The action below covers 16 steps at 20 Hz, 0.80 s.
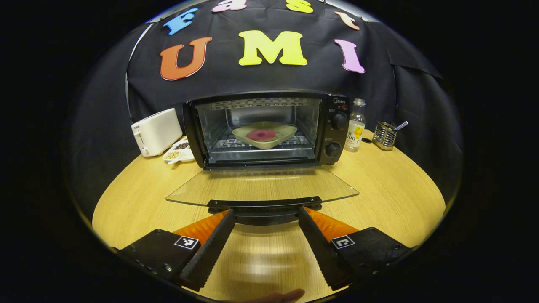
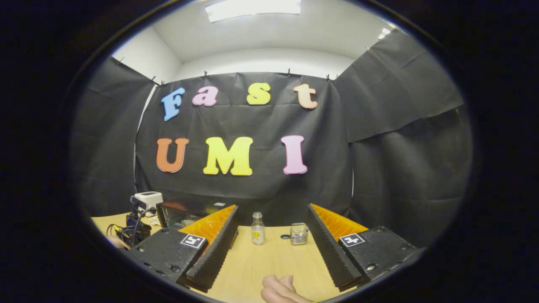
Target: Open the electric oven with the left hand, put the food in, and close the electric oven.
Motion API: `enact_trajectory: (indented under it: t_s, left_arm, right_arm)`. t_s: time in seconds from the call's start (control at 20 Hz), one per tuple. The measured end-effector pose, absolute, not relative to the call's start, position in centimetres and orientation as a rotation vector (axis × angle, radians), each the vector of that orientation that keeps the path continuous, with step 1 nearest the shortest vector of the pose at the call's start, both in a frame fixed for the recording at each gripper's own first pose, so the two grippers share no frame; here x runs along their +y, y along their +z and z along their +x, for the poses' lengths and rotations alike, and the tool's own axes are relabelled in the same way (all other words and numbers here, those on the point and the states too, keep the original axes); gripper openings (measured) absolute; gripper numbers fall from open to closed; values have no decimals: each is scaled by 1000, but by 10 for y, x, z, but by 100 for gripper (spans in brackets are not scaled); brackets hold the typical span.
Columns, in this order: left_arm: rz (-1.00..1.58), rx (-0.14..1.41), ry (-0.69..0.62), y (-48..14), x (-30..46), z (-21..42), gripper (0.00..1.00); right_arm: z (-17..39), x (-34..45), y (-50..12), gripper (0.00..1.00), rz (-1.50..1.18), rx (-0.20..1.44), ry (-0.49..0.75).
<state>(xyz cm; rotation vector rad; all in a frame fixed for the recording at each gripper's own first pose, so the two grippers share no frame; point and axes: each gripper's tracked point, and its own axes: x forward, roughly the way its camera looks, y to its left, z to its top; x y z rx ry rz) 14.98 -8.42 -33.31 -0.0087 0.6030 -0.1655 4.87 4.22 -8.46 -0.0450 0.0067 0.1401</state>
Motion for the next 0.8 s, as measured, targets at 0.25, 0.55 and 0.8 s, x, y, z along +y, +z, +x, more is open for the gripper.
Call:
enact_trajectory:
  t_s: [0.25,0.55,0.8]
  left_arm:
    - [28,556,-177,-307,-81,165,98]
    - [49,520,-192,-278,-78,187,97]
    - [62,454,-197,-262,-73,221,97]
  right_arm:
    - [41,47,-73,96,-61,-9,135]
    - [29,51,-64,96,-63,-2,137]
    - [34,51,-65,96,-59,13,122]
